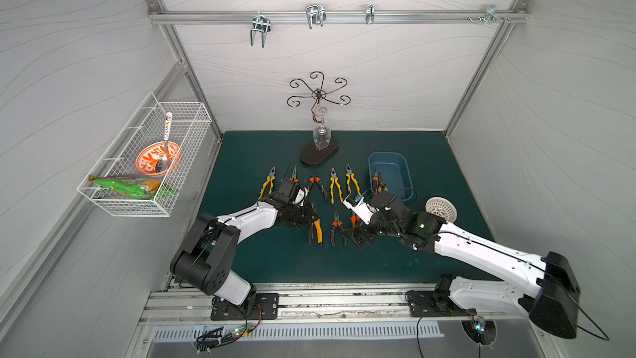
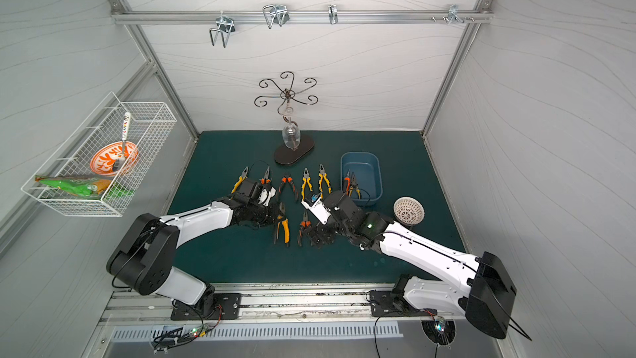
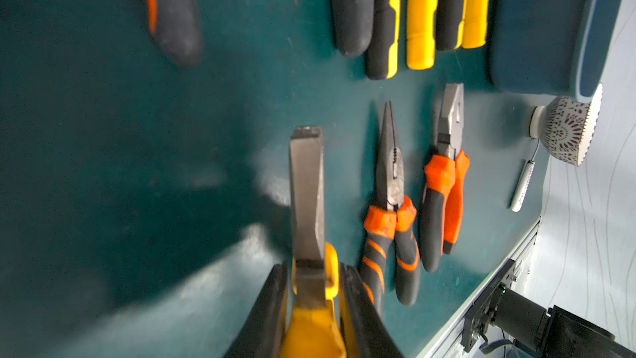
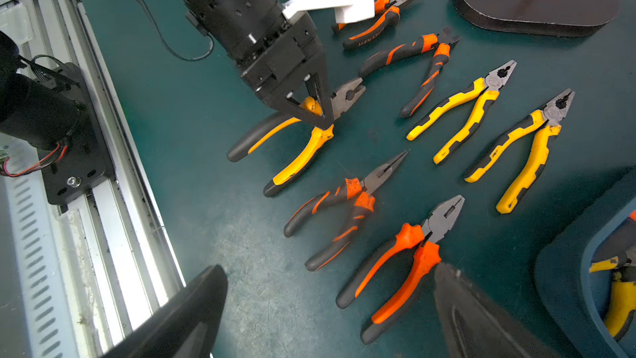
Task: Take the pliers out of the storage box
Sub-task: Place the pliers at the center of the board.
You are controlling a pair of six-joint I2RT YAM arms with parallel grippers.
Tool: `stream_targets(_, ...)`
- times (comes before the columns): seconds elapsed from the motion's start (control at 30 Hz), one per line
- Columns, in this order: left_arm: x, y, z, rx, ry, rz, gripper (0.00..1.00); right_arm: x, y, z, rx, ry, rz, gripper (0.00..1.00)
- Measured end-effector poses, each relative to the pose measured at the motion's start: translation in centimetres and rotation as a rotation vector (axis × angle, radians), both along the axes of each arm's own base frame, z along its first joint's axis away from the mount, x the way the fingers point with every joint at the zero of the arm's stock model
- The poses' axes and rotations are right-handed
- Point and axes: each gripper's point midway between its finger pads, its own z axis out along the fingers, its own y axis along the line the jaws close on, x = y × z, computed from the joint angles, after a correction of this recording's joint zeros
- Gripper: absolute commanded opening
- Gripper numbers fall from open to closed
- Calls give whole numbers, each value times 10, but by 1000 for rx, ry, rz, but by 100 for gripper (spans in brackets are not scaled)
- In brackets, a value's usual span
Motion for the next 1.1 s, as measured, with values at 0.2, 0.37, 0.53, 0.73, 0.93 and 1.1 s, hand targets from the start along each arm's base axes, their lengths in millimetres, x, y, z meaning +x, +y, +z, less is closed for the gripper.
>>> stream_targets(0.2, 11, -10, -13, -29, 23, 3, 3, 2, 0, -4, -15, -5, -3, 99)
stream_targets(0.37, 17, -11, -14, -23, 17, 12, 15, 5, 0, -5, -23, -16, -13, 99)
stream_targets(0.53, 19, -7, -15, 6, 18, 24, 32, 10, -2, -4, -28, -36, -31, 99)
stream_targets(0.73, 22, 2, -17, 65, 14, 39, 45, 15, -3, -2, -30, -55, -52, 99)
stream_targets(0.93, 24, 6, -14, 96, 4, 44, 56, 21, -7, -1, -34, -72, -81, 99)
stream_targets(1.1, 21, 12, -7, 120, -5, 54, 70, 37, -19, 4, -24, -84, -148, 99)
